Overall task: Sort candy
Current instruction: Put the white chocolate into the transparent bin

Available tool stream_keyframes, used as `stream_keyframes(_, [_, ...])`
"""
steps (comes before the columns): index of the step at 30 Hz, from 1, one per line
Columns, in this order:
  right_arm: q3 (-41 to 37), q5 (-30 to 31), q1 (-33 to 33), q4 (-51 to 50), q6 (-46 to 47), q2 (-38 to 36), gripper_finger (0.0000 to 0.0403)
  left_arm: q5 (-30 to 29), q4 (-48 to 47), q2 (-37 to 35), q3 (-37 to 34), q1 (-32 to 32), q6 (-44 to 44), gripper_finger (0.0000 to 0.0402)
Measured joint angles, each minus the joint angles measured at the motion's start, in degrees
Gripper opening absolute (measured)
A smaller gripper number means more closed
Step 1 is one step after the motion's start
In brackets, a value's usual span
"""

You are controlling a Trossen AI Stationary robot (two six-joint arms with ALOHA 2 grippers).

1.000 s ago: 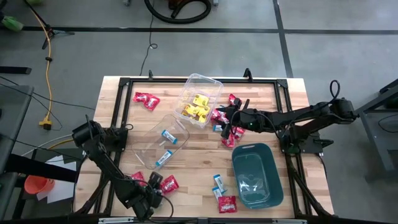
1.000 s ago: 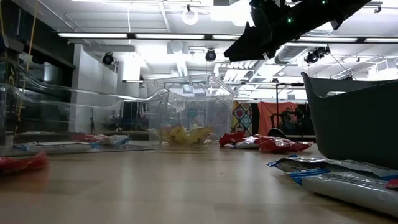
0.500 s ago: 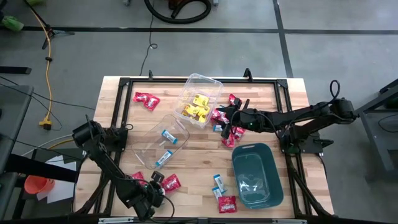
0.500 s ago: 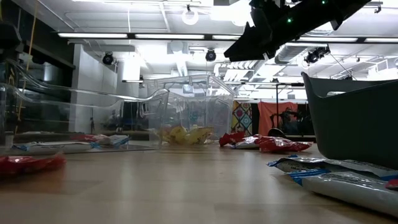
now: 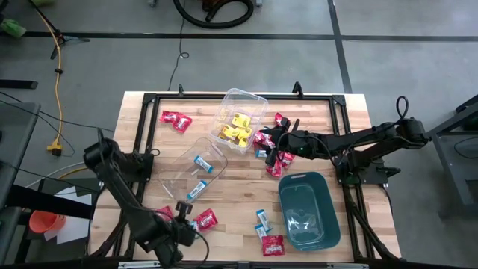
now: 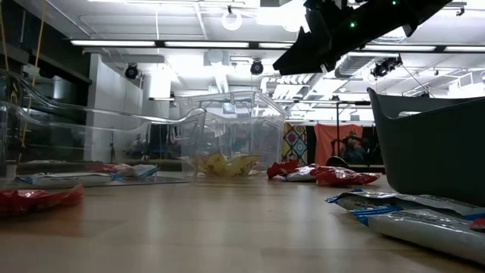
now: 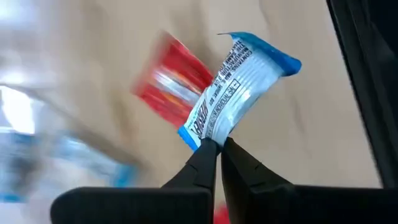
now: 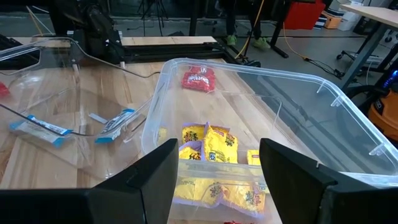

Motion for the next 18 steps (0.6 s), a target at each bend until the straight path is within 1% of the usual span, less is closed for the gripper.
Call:
stream_keyframes(1, [0.0,0.0,0.0,0.1,0.0,0.0,0.0222,-3.8,-2.0,-1.1,1.4,0.3,1.0,0.0001])
stream_keyframes(3, [0.0,0.0,0.0,0.3,0.0,0.0,0.0222,-14.6,-4.8,-3.8,2.6,0.6,3.0,0.0001])
stream_keyframes(5, [0.0,0.0,0.0,0.3,0.0,0.0,0.0222,-25.3,-7.2,-6.7,2.2,1.3,4.1,0.0001])
stream_keyframes(6, [0.0,0.0,0.0,0.3,0.0,0.0,0.0222,-29.3,-8.3,-8.2,1.5,1.9,3.9,0.0001])
stream_keyframes(7, [0.0,0.0,0.0,0.2,0.0,0.0,0.0222,-32.1,-9.4,-9.7,0.4,2.8,3.2,0.0000])
stream_keyframes(9, [0.0,0.0,0.0,0.0,0.0,0.0,0.0222,-33.2,-11.6,-13.0,-2.8,5.2,0.8,0.0000])
stream_keyframes(13, [0.0,0.0,0.0,-1.1,-0.3,0.0,0.0222,-30.5,-11.5,-19.4,-12.6,10.9,-5.3,0.0000])
stream_keyframes(15, [0.0,0.0,0.0,-1.4,-0.3,0.0,0.0222,-27.9,-10.3,-22.0,-18.0,13.8,-7.9,0.0000])
stream_keyframes(18, [0.0,0.0,0.0,-1.4,-0.4,0.0,0.0222,-21.2,-6.7,-24.9,-25.2,17.6,-10.7,0.0000])
